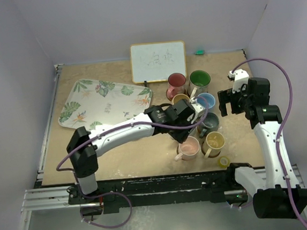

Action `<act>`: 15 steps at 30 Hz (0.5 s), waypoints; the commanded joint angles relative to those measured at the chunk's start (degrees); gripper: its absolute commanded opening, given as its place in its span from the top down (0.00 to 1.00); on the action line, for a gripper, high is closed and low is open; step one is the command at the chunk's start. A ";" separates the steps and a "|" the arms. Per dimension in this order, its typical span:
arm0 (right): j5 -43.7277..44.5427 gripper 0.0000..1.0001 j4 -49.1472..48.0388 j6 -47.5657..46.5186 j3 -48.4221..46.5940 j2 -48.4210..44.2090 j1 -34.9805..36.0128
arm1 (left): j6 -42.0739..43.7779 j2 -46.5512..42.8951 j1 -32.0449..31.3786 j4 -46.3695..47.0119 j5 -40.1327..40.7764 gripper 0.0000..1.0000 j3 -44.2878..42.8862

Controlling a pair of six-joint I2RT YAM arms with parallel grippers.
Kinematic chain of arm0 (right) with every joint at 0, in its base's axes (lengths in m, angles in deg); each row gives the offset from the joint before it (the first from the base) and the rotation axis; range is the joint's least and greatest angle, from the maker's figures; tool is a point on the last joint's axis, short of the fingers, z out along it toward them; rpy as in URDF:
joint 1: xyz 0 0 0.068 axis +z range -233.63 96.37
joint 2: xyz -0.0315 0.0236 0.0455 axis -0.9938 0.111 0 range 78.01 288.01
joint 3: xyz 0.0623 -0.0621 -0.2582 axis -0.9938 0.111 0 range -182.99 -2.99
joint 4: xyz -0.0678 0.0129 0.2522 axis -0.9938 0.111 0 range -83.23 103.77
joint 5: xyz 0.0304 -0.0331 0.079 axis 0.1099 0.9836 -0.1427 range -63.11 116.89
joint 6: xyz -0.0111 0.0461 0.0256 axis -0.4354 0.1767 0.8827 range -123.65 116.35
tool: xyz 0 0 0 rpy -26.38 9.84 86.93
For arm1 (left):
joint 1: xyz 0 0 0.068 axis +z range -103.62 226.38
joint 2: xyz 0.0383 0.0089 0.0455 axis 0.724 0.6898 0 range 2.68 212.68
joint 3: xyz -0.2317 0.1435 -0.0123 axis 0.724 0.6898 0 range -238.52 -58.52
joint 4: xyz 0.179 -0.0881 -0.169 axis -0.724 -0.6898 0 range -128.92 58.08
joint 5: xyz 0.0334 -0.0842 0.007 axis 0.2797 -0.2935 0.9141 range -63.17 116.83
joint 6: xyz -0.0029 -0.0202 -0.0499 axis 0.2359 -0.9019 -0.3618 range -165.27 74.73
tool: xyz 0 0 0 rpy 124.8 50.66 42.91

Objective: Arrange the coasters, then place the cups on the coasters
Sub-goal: Place the cup on the coaster.

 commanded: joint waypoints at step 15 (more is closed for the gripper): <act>-5.29 0.00 2.85 -6.23 -9.98 6.30 -0.13 | 10.83 -20.36 14.64 3.15 2.20 0.39 2.10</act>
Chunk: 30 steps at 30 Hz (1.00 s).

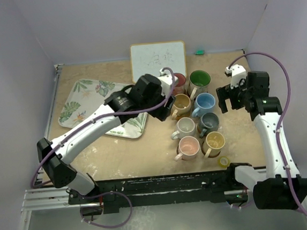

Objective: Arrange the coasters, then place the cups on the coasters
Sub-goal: Place the cup on the coaster.

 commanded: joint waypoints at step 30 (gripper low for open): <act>-0.19 0.00 -1.86 3.71 -12.05 3.65 4.83 | 11.62 -34.20 44.56 28.80 22.37 0.10 29.45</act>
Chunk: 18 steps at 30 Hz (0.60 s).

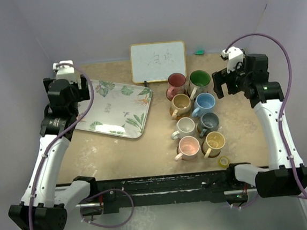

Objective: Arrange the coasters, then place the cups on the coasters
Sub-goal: Place the cup on the coaster, then reset both arms

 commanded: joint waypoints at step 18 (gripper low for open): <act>1.67 0.00 -12.64 4.26 20.21 -23.25 0.05 | 2.43 -19.18 1.48 16.43 -3.53 0.06 17.53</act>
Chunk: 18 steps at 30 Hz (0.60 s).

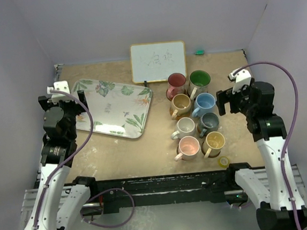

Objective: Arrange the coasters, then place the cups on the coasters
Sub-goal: Reset both arms

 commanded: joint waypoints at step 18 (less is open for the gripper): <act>4.09 0.00 -6.03 -0.96 5.37 -11.94 0.04 | 2.11 -4.46 2.94 -1.26 -8.90 0.07 1.86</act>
